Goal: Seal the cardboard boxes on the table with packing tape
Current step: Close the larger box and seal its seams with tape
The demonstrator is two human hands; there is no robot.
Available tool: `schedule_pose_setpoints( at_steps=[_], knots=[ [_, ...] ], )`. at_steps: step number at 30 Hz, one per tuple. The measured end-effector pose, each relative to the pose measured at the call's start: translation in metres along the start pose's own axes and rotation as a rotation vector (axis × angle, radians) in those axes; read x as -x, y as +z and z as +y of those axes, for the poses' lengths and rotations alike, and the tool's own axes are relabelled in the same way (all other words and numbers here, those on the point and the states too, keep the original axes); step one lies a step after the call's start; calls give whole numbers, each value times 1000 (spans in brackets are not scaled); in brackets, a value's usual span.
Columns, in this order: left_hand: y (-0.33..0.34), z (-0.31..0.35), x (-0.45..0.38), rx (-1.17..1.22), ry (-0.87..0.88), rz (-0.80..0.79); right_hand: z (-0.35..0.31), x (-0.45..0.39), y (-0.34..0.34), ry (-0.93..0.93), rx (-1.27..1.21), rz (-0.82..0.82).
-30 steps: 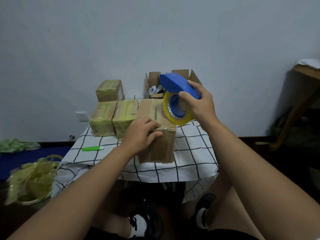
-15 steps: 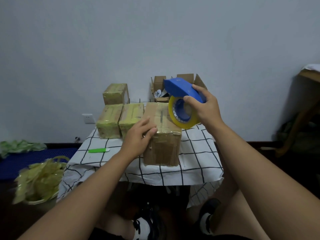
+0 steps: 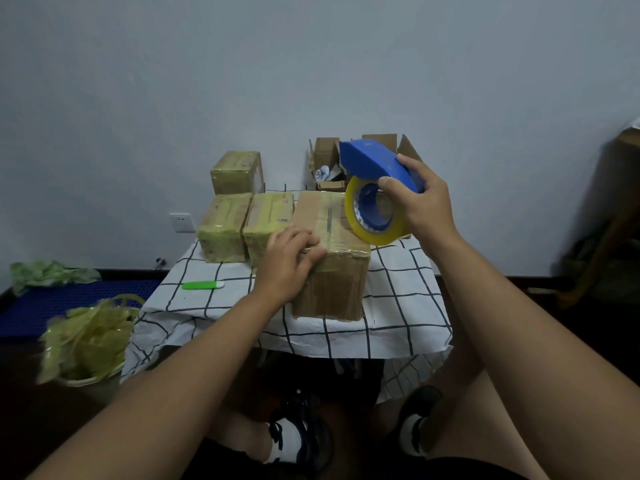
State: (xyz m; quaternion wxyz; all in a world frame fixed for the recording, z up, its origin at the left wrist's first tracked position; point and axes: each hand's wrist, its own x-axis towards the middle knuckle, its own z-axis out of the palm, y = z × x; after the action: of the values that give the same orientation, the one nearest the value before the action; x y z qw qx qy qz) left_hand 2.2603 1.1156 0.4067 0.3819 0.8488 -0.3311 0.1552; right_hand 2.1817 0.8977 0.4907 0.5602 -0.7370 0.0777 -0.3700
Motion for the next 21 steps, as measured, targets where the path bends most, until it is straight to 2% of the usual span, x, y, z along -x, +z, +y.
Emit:
schedule_pose_setpoints(
  at_steps=[9, 13, 16, 21],
  knots=[
    [-12, -7, 2, -88, 115, -111, 1, 0, -1, 2, 2, 2],
    [-5, -1, 3, -117, 98, -7, 4, 0, 2, -7, 9, -9],
    [-5, 10, 2, -137, 99, -18, 1, -6, -1, 6, 36, -8],
    [-4, 30, 7, -67, 45, 21, -10, -23, -4, 30, 162, -117]
  ],
)
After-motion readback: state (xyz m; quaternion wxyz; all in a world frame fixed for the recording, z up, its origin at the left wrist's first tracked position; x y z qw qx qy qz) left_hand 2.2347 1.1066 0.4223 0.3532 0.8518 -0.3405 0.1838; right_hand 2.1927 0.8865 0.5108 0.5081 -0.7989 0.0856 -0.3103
